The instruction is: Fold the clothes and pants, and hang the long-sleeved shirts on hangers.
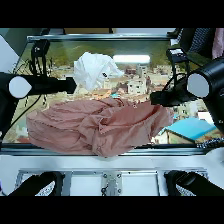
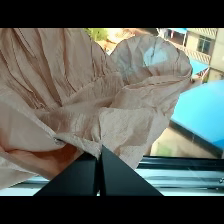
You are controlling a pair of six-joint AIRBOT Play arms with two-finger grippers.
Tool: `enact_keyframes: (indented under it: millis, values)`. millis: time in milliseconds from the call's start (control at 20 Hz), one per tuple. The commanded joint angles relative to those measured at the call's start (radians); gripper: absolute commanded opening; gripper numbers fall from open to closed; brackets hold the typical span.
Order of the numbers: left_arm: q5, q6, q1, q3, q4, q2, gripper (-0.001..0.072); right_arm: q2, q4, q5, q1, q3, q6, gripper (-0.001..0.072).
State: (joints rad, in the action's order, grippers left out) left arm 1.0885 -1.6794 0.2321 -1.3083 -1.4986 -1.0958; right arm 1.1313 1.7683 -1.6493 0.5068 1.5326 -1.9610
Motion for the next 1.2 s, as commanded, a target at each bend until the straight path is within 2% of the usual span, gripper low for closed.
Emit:
enact_keyframes:
  millis: [0,200,450,600,950,1150]
  values:
    - [-0.027,0.093,-0.209,-0.066,-0.003,-0.18,0.0634,0.001,0.0,0.0,0.0,0.0,0.0,0.0011]
    - [-0.046,0.105,-0.374,-0.171,-0.015,-0.433,0.0633,0.001,0.0,0.0,0.0,0.0,0.0,0.001]
    - [-0.114,0.09,-0.369,-0.274,-0.319,-0.643,0.0633,0.0,0.0,0.0,0.0,0.0,0.0,0.0011]
    - [-0.109,0.09,-0.367,-0.328,-0.369,-0.754,0.0633,0.0,0.0,0.0,0.0,0.0,0.0,0.001]
    - [-0.11,0.064,-0.369,-0.358,-0.467,-0.874,0.0633,0.0,0.0,0.0,0.0,0.0,0.0,0.0011]
    - [-0.114,0.063,-0.374,-0.358,-0.472,-0.903,0.0633,0.001,0.0,0.0,0.0,0.0,0.0,0.0011]
